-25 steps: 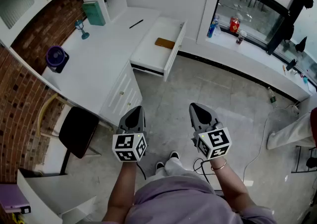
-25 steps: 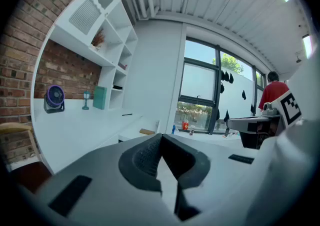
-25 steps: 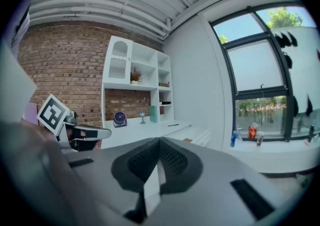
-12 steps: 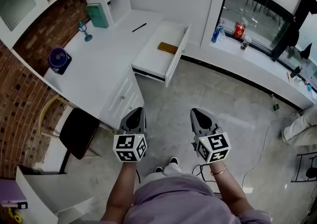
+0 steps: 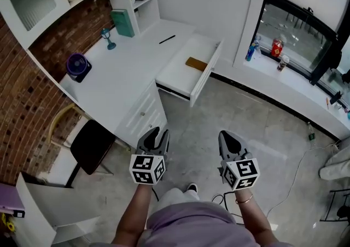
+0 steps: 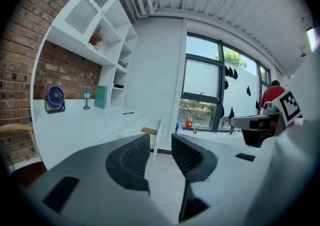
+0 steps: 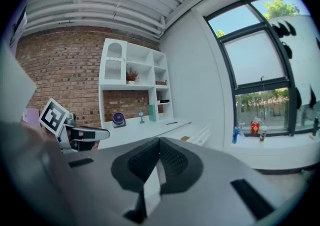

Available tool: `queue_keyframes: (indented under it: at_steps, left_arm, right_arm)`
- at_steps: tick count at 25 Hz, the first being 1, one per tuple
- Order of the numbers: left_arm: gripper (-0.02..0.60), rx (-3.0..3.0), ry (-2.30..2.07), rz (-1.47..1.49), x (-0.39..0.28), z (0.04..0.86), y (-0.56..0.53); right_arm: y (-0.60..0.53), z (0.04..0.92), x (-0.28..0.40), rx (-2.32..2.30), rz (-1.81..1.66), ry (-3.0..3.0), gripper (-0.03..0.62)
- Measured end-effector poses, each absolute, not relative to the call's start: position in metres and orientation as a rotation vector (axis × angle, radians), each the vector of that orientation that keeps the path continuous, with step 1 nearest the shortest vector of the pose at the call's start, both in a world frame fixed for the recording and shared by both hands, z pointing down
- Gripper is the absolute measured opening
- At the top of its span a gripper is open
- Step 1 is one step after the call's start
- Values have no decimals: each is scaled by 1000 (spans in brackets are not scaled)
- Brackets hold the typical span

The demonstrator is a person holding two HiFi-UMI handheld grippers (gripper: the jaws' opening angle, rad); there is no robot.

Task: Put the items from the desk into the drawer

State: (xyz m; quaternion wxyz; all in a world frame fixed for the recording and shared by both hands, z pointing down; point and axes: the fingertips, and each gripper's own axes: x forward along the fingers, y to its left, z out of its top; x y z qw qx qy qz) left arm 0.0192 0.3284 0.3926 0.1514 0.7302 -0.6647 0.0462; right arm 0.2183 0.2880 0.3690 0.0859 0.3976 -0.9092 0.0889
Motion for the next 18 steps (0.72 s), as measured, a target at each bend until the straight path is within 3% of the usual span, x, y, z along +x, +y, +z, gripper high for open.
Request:
queue_keyframes:
  at_steps: [18]
  left_arm:
    - [238,2047,-1976,93,-19,386,272]
  right_arm:
    - [233,379,199,1157,326,-2727,4]
